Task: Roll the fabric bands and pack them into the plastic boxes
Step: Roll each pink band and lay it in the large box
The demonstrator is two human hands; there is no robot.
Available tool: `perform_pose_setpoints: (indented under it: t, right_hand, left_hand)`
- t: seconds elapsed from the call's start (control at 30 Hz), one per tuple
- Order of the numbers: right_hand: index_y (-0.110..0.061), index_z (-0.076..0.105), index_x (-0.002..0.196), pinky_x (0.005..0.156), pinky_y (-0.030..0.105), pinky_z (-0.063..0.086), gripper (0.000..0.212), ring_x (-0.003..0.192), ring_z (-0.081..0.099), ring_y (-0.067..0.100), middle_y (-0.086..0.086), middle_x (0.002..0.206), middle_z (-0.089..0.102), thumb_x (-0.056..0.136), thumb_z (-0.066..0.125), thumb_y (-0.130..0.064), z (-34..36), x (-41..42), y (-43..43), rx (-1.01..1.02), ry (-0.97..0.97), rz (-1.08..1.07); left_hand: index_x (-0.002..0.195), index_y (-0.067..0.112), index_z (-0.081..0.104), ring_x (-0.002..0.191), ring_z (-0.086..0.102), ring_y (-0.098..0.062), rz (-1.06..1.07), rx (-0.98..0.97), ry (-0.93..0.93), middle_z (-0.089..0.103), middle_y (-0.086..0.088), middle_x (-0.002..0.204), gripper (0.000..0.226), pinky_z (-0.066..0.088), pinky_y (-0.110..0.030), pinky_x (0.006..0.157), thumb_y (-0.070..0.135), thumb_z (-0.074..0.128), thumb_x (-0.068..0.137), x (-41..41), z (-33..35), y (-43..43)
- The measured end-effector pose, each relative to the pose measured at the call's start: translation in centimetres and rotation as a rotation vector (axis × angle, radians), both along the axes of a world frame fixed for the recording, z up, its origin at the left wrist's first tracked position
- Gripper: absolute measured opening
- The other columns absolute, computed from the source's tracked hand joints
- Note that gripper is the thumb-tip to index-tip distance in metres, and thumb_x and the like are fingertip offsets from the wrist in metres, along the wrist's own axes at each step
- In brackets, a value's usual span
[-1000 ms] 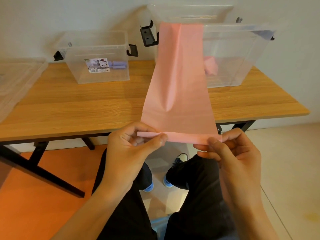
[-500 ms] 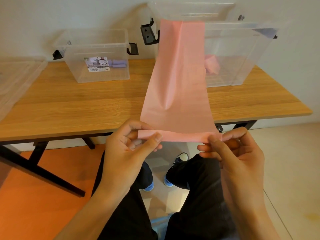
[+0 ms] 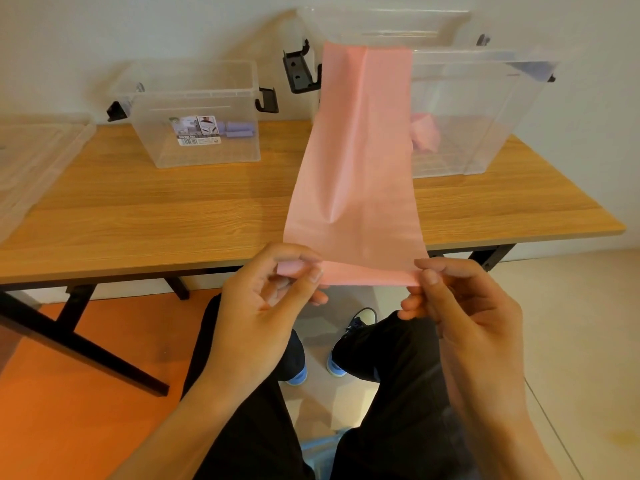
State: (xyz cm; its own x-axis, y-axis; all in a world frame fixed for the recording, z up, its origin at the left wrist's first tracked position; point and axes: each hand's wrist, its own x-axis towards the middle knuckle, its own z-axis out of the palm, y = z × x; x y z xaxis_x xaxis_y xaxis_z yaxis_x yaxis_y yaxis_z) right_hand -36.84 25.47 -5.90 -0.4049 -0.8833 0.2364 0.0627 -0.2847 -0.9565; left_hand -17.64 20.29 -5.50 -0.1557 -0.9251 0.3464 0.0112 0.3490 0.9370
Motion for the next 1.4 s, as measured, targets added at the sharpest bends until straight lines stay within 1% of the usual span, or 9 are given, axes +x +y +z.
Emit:
perform_pose_setpoints:
  t: [0.23,0.4,0.6,0.7,0.87,0.97,1.17,1.3,1.4]
  right_hand:
    - [-0.013,0.075,0.100,0.076,0.024,0.061,0.018,0.085,0.077,0.027,0.009,0.094,0.077,0.087,0.064,-0.011,0.5,-0.5,0.1,0.037,-0.020,0.003]
    - [-0.010,0.073,0.107,0.081,0.025,0.060,0.029,0.094,0.077,0.026,0.008,0.096,0.079,0.080,0.070,-0.002,0.9,-1.1,0.3,0.071,0.011,0.072]
    - [-0.008,0.069,0.100,0.073,0.026,0.061,0.016,0.092,0.077,0.023,0.004,0.099,0.078,0.089,0.060,-0.015,1.0,-1.0,0.0,0.085,0.095,0.059]
    - [-0.005,0.064,0.095,0.072,0.029,0.062,0.016,0.097,0.076,0.025,0.005,0.103,0.077,0.090,0.059,-0.020,0.8,-0.7,-0.3,0.118,0.013,0.075]
    - [-0.012,0.062,0.080,0.071,0.032,0.063,0.013,0.086,0.076,0.026,0.006,0.090,0.075,0.089,0.060,-0.021,0.7,-0.2,-0.8,0.094,-0.071,0.010]
    - [-0.008,0.060,0.081,0.072,0.031,0.062,0.015,0.081,0.076,0.027,0.009,0.087,0.075,0.089,0.061,-0.022,0.9,-0.1,-1.2,0.088,-0.073,-0.020]
    - [-0.008,0.060,0.083,0.065,0.027,0.059,0.012,0.068,0.073,0.024,0.007,0.071,0.071,0.095,0.063,-0.009,1.3,-0.2,-1.9,0.073,-0.111,-0.025]
    - [-0.007,0.059,0.087,0.063,0.027,0.058,0.009,0.065,0.072,0.024,0.007,0.070,0.070,0.094,0.065,-0.005,1.3,-0.3,-2.1,0.064,-0.097,0.000]
    - [-0.011,0.056,0.093,0.061,0.029,0.058,0.012,0.060,0.070,0.026,0.011,0.073,0.070,0.092,0.066,-0.004,1.3,-0.3,-2.1,0.060,-0.098,-0.003]
  left_hand:
    - [0.098,0.008,0.073,0.080,0.076,-0.016,-0.011,0.037,0.000,0.076,-0.004,0.087,0.015,0.055,-0.016,0.076,0.006,0.071,0.084,0.5,0.1,0.1]
    - [0.099,0.006,0.073,0.083,0.075,-0.016,-0.049,0.028,-0.030,0.077,-0.002,0.091,0.017,0.056,-0.017,0.078,0.002,0.072,0.083,1.0,0.2,-0.3]
    - [0.095,0.006,0.071,0.084,0.073,-0.016,-0.069,0.046,-0.023,0.075,0.000,0.091,0.010,0.054,-0.016,0.075,0.009,0.063,0.089,0.7,0.4,-0.5]
    - [0.094,0.000,0.071,0.083,0.075,-0.018,-0.065,0.087,0.028,0.077,-0.003,0.091,0.012,0.054,-0.016,0.075,0.008,0.066,0.086,0.4,0.2,-0.3]
    - [0.085,-0.003,0.067,0.075,0.074,-0.019,0.012,0.120,0.137,0.075,-0.008,0.078,0.010,0.057,-0.021,0.071,0.003,0.073,0.079,-0.1,-0.2,-0.2]
    - [0.084,0.000,0.065,0.073,0.073,-0.019,0.044,0.100,0.134,0.073,-0.007,0.074,0.008,0.057,-0.022,0.070,0.000,0.073,0.081,-0.5,-0.2,-0.4]
    - [0.096,0.003,0.052,0.067,0.070,-0.020,0.059,0.095,0.168,0.070,-0.008,0.081,0.022,0.056,-0.023,0.070,0.000,0.070,0.085,-0.7,0.1,-0.7]
    - [0.103,0.006,0.056,0.066,0.065,-0.019,0.003,0.014,0.081,0.063,-0.003,0.084,0.012,0.054,-0.025,0.070,-0.001,0.061,0.094,-0.5,-0.3,-0.9]
    - [0.101,0.008,0.065,0.068,0.064,-0.016,-0.023,-0.060,-0.027,0.064,0.003,0.080,0.010,0.051,-0.018,0.072,0.004,0.058,0.096,-0.4,-0.4,-0.9]
